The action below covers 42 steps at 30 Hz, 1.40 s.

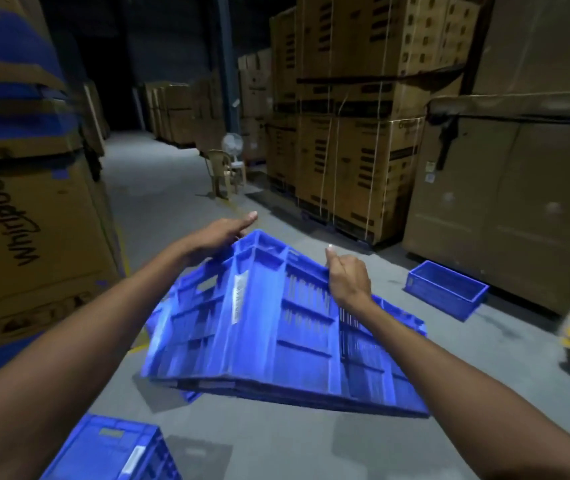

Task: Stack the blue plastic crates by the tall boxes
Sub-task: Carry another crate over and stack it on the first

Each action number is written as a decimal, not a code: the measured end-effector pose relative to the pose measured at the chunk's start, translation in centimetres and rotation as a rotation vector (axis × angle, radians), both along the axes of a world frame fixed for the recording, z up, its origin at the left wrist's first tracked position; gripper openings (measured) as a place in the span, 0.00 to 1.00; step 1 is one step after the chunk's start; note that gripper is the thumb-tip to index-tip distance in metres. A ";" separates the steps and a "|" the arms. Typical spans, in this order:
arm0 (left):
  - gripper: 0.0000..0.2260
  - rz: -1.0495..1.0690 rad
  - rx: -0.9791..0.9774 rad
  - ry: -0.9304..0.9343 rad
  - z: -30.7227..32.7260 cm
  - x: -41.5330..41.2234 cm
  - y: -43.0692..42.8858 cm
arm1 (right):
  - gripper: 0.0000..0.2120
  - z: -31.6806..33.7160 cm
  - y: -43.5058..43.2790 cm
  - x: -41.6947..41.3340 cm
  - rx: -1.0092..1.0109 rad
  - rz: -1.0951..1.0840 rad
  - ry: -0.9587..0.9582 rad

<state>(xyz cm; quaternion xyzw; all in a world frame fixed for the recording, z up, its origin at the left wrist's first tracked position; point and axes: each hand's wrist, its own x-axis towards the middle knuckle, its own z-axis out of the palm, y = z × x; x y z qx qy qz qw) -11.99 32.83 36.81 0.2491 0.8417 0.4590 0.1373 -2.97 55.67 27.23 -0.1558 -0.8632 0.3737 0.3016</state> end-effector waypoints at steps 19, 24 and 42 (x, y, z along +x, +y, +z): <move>0.32 0.006 -0.408 0.998 -6.9 -25.0 32.5 | 0.28 0.3 20.6 -23.8 0.600 -0.333 -0.287; 0.34 -0.017 -0.346 1.005 -6.9 -34.0 37.9 | 0.34 -0.3 27.8 -24.9 0.638 -0.456 -0.412; 0.21 -0.939 -0.469 0.409 -14.1 -47.2 68.6 | 0.27 -4.7 54.5 -41.3 0.692 -0.549 -0.470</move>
